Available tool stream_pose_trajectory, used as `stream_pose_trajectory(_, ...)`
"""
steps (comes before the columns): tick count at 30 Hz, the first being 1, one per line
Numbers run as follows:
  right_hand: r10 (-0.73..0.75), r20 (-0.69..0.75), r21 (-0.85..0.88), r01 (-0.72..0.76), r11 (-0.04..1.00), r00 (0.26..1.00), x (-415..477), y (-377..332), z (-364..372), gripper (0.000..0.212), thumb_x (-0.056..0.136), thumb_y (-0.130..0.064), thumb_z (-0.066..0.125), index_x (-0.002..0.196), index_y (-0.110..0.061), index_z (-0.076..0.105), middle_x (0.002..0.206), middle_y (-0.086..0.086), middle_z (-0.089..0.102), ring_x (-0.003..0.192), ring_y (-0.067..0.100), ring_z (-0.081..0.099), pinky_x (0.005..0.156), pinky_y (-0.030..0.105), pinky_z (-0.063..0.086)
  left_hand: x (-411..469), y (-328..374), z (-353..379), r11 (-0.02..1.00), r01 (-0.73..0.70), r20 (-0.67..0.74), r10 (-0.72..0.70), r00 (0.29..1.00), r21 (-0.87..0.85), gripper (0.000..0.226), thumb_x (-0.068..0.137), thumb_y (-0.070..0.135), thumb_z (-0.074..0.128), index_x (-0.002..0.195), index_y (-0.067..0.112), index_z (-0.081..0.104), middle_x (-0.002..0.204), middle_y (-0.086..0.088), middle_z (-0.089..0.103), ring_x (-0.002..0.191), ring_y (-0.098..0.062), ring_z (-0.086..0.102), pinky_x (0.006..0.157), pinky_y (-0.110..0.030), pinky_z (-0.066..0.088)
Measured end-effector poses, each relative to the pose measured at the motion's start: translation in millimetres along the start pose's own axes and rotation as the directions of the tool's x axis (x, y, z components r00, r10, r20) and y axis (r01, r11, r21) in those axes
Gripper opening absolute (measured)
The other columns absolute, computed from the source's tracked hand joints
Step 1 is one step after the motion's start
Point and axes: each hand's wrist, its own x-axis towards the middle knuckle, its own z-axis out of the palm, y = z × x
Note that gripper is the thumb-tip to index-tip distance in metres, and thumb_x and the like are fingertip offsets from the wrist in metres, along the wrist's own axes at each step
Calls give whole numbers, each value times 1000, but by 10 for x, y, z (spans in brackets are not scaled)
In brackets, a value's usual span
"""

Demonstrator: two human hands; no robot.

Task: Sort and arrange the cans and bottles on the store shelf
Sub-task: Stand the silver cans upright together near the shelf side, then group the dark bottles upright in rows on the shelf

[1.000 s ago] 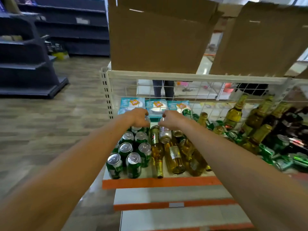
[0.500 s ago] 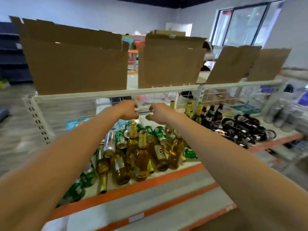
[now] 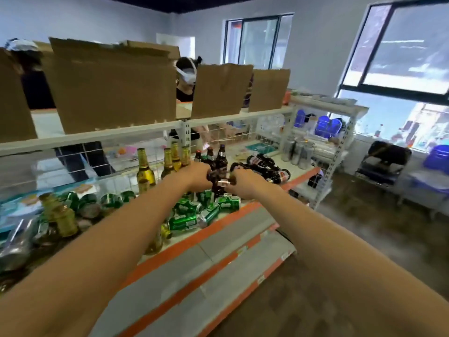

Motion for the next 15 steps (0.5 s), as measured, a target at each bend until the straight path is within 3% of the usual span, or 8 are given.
stream_pose_trajectory(3, 98, -4, 9, -98, 995, 995, -123, 590, -29, 27, 94, -37, 60, 104, -13, 56, 98, 8, 63, 81, 23, 58, 64, 34, 42, 308, 527, 233, 997, -81, 56, 82, 995, -20, 36, 90, 29, 60, 122, 12, 57, 115, -10, 61, 100, -27, 60, 87, -41, 53)
stream_pose_trajectory(8, 222, -19, 9, -222, 975, 975, -186, 1392, -22, 45, 95, -40, 60, 127, -9, 53, 121, 10, 60, 107, 29, 58, 76, 34, 43, 858, 1147, 489, 979, -202, 107, 202, 974, -15, 23, 89, 30, 61, 106, 17, 51, 105, -10, 54, 90, -25, 54, 77, -38, 46)
stream_pose_trajectory(12, 287, -5, 46, -287, 957, 958, -27, 1908, 19, 53, 95, -40, 61, 135, -8, 50, 133, 12, 57, 114, 29, 57, 95, 42, 49, 1370, 1474, 671, 969, -247, 120, 248, 961, -25, 42, 91, 32, 65, 126, 10, 54, 120, -10, 59, 105, -28, 59, 86, -41, 49)
stream_pose_trajectory(15, 315, -17, 55, -314, 948, 949, 180, 2237, -14, 56, 94, -38, 62, 138, -7, 48, 137, 12, 54, 119, 30, 56, 99, 43, 48, 1814, 1649, 781, 963, -267, 125, 270, 955, -42, 48, 90, 31, 66, 131, 12, 52, 126, -9, 58, 108, -26, 58, 92, -41, 51)
